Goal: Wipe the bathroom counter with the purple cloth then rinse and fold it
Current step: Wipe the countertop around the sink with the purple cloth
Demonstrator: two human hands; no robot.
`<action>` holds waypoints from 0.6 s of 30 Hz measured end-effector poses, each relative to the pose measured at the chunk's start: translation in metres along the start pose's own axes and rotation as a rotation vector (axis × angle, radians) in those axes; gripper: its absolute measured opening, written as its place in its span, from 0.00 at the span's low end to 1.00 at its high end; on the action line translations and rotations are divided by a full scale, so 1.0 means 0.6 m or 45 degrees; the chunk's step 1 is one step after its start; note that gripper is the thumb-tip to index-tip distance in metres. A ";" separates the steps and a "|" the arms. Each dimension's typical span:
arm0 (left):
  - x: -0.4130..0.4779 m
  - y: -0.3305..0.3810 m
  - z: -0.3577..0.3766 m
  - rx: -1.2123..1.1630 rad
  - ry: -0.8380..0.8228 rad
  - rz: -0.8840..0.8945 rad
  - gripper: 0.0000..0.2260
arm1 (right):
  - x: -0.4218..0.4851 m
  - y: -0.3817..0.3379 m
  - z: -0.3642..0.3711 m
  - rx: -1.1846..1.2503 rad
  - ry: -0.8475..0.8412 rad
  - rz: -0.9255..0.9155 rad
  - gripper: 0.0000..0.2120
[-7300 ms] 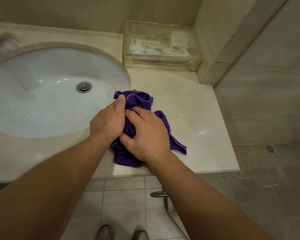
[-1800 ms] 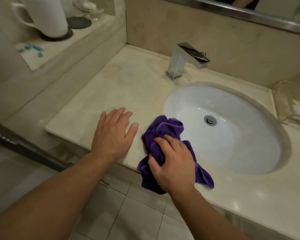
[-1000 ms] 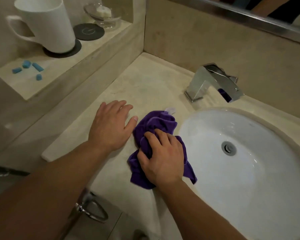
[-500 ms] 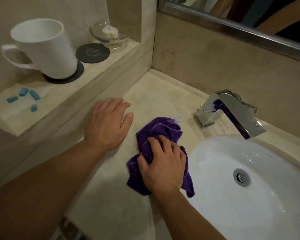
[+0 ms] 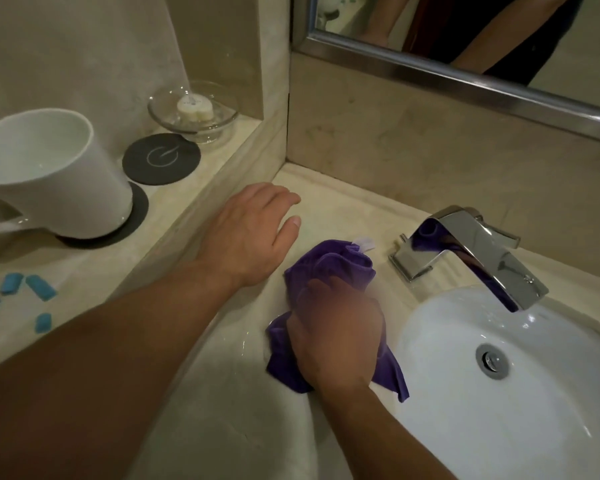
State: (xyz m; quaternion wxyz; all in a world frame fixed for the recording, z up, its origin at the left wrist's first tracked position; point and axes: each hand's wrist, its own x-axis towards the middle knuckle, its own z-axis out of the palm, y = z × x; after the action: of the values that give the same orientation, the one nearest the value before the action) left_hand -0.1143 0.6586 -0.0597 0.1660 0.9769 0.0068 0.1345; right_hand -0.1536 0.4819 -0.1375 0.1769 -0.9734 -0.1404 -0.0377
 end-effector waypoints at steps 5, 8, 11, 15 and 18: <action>0.047 -0.007 -0.004 0.086 0.011 0.156 0.23 | 0.017 -0.010 0.005 0.027 -0.005 0.052 0.24; 0.079 -0.016 -0.013 0.303 0.008 0.159 0.23 | 0.027 -0.011 0.005 0.042 -0.010 0.057 0.24; 0.099 -0.011 -0.020 0.429 -0.045 -0.003 0.26 | 0.035 -0.006 0.003 0.035 -0.019 0.059 0.24; 0.110 -0.008 -0.012 0.510 -0.121 -0.067 0.26 | 0.047 -0.004 0.002 0.042 -0.013 0.064 0.23; 0.124 -0.010 -0.014 0.538 -0.125 -0.121 0.26 | 0.054 -0.005 0.001 0.054 -0.018 0.065 0.23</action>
State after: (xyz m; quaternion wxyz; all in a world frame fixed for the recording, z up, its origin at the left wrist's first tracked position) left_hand -0.0443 0.6713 -0.0348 -0.0362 0.9939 0.0727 0.0742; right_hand -0.1235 0.4932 -0.1329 0.1975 -0.9730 -0.1175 -0.0232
